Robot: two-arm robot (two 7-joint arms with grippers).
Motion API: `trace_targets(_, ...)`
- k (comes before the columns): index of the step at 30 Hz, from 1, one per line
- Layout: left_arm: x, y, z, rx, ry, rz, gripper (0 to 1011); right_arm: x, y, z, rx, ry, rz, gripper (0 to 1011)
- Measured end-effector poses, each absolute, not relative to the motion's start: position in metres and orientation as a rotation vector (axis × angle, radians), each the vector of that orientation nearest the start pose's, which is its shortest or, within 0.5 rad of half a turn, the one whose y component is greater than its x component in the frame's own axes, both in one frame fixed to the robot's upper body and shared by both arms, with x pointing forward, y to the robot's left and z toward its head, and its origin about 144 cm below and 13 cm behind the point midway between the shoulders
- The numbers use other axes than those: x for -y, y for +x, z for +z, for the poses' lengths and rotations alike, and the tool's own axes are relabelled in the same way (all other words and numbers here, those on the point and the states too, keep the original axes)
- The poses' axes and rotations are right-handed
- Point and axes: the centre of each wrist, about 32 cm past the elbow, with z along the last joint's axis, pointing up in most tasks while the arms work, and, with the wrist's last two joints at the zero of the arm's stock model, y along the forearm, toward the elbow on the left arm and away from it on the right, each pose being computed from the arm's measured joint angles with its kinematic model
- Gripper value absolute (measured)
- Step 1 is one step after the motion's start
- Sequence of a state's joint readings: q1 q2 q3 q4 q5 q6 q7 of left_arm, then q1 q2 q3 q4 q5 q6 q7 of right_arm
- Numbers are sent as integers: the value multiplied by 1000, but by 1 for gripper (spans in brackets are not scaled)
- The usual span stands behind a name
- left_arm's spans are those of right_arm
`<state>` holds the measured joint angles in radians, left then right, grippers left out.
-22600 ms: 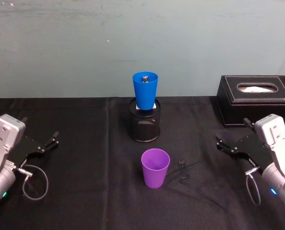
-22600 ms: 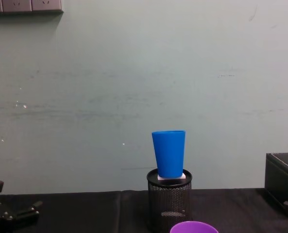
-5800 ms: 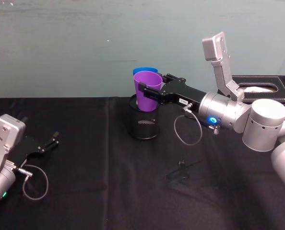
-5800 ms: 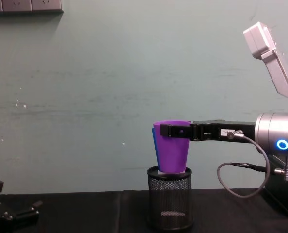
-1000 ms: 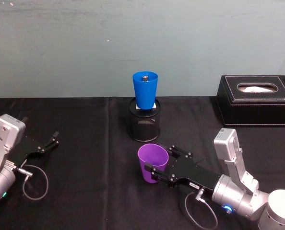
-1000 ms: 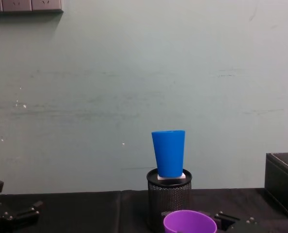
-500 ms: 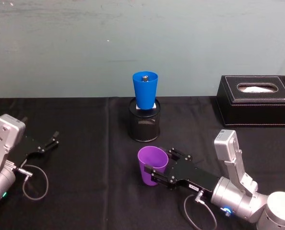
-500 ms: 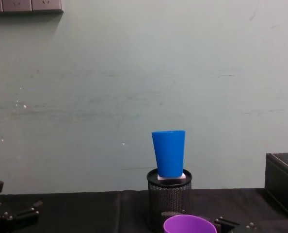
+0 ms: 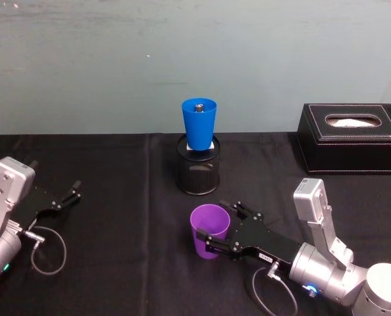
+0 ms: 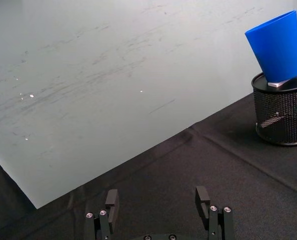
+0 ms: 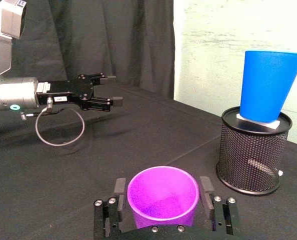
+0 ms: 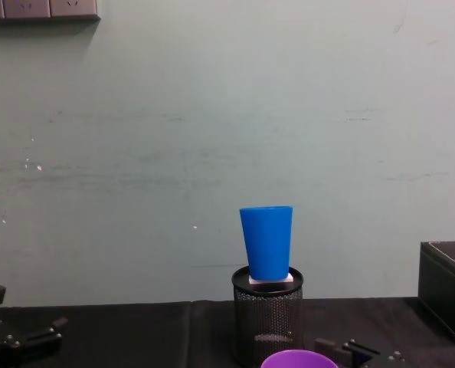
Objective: Pick up one cup with a gripper and tap it against the other cup.
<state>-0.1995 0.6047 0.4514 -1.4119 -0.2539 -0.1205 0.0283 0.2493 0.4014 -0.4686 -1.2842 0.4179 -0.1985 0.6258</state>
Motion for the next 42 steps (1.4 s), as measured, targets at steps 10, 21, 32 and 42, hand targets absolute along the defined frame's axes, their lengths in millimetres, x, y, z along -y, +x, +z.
trace_targets(10,-310,489,1140,285,304,1248,1000,249,503,1112,30,-53,-633,1000)
trace_targets(21,-310,489,1140,285,305,1248,1000,250,501,1128,85,-10,-635,1000)
trace_targets(32,-310,489,1140,285,305,1248,1000,260,491,1148,134,21,-867,1000)
trace_targets(42,-310,489,1140,285,304,1248,1000,261,481,1141,127,-141,-1226,1000)
